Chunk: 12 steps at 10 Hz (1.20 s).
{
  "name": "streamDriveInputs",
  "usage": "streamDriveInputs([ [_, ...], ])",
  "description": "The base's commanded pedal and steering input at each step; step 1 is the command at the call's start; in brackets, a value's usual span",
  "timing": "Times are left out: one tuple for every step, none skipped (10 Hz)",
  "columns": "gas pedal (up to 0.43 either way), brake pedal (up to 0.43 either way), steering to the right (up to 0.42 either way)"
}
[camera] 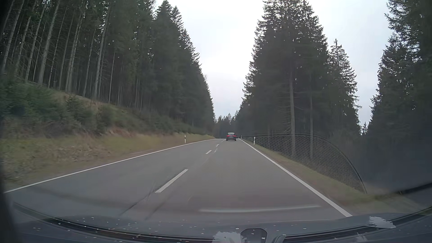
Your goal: Follow the waypoints while adhering to traffic rules and regulations
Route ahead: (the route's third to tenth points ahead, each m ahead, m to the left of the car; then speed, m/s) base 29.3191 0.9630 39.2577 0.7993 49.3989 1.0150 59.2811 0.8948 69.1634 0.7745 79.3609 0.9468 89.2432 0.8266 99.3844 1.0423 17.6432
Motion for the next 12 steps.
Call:
streamDriveInputs([
  [0.000, 0.000, 0.000],
  [0.000, 0.000, 0.000],
  [0.000, 0.000, 0.000],
  [0.000, 0.000, 0.000],
  [0.000, 0.000, 0.000],
  [0.000, 0.000, 0.000],
  [0.000, 0.000, 0.000],
  [0.028, 0.000, -0.001],
  [0.087, 0.000, -0.001],
  [0.110, 0.000, -0.001],
  [0.118, 0.000, -0.001],
  [0.150, 0.000, -0.001],
])
